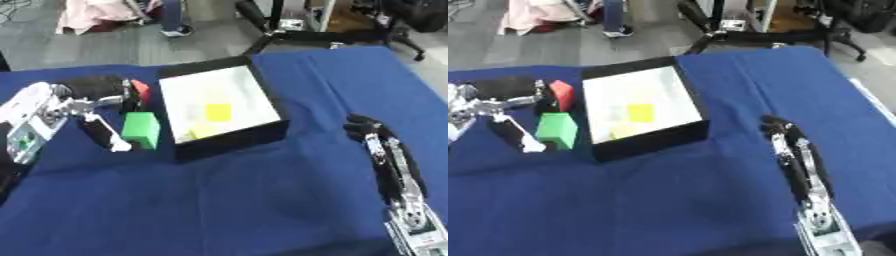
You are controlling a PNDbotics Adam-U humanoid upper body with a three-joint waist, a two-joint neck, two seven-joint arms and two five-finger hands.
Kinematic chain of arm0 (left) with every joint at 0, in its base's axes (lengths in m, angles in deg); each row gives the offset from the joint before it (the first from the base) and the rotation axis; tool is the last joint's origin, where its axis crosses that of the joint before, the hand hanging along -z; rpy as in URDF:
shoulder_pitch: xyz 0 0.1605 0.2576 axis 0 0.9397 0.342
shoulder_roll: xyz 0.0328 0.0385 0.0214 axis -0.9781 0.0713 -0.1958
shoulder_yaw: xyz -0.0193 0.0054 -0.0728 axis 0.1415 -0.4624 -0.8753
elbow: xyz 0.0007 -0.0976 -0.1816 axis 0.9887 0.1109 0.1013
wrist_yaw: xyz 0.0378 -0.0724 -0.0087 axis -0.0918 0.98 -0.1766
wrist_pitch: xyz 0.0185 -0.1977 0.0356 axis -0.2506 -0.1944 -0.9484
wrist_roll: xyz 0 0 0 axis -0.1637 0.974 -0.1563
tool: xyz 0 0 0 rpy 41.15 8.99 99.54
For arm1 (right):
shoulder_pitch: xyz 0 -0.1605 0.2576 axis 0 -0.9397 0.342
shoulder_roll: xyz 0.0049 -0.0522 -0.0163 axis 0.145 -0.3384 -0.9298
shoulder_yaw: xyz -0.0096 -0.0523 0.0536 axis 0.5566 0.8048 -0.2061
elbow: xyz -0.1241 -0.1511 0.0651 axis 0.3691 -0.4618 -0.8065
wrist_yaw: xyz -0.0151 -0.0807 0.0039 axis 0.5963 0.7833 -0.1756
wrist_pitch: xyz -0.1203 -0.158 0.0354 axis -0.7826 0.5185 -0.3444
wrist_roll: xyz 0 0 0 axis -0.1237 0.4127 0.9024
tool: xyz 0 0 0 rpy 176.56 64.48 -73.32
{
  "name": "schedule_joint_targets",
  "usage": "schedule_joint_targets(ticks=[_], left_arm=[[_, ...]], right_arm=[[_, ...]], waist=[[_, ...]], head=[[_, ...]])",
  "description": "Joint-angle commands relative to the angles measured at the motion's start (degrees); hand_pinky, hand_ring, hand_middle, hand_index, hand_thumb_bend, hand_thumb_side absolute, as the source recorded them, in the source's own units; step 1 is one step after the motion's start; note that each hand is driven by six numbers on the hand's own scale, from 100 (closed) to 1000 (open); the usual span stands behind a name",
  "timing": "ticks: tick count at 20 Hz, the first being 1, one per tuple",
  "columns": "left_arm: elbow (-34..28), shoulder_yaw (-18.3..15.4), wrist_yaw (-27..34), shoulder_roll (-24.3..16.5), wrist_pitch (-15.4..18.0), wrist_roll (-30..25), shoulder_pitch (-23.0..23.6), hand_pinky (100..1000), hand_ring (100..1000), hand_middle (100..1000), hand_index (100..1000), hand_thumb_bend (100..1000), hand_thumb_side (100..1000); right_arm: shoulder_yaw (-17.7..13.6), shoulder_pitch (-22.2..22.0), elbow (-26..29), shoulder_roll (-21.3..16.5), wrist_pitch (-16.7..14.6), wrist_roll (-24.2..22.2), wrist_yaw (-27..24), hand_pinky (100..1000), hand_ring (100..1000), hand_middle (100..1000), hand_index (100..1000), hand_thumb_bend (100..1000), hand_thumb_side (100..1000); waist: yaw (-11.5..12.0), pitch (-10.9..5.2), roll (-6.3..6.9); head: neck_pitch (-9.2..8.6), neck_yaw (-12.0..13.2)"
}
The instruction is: Pick up objects on the table and place them in the box.
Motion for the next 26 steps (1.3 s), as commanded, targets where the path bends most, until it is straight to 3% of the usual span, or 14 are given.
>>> schedule_joint_targets(ticks=[1,7,10,15,19,22,26], left_arm=[[0.5,-1.7,-1.4,2.9,-1.7,0.6,-4.7,696,477,459,627,461,314],[14.7,-5.2,-12.4,16.5,-2.0,6.3,-10.2,706,492,470,642,461,330],[20.2,-7.1,-17.1,20.8,-1.4,10.6,-10.9,708,496,474,648,464,337],[23.4,-8.0,-20.1,21.9,0.3,13.7,-11.1,708,496,474,648,464,337],[26.6,-7.5,-22.9,25.2,1.1,12.7,-9.4,769,615,604,767,562,445],[27.4,-7.6,-25.1,25.4,2.8,11.4,-9.3,812,705,712,850,700,557],[26.7,-8.0,-26.2,24.3,3.5,11.1,-9.5,815,710,724,861,715,575]], right_arm=[[0.0,0.4,0.5,-0.9,0.0,-0.1,-0.1,824,797,779,793,100,854],[0.5,0.4,0.4,-0.5,0.0,-0.6,-0.4,824,797,779,793,100,856],[0.8,0.4,0.3,-0.4,0.1,-0.8,-0.6,824,797,779,793,100,857],[0.8,0.4,0.3,-0.3,0.1,-0.9,-0.7,824,797,779,793,100,857],[1.2,0.8,0.3,0.0,0.1,-1.3,-0.9,824,796,779,793,100,855],[1.2,0.7,0.3,-0.1,0.1,-1.3,-0.8,824,796,779,793,100,854],[1.1,0.7,0.3,-0.1,0.1,-1.2,-0.8,824,796,779,793,100,853]], waist=[[0.0,-1.79,0.2],[-1.4,-1.87,-0.26],[-1.9,-1.85,-0.37],[-2.0,-1.85,-0.4],[-2.8,-1.82,-0.46],[-2.8,-1.86,-0.47],[-2.6,-1.92,-0.5]], head=[[-0.1,-0.1],[-0.1,0.4],[-0.1,0.7],[-0.1,0.7],[-0.1,0.6],[-0.1,0.4],[-0.1,0.3]])
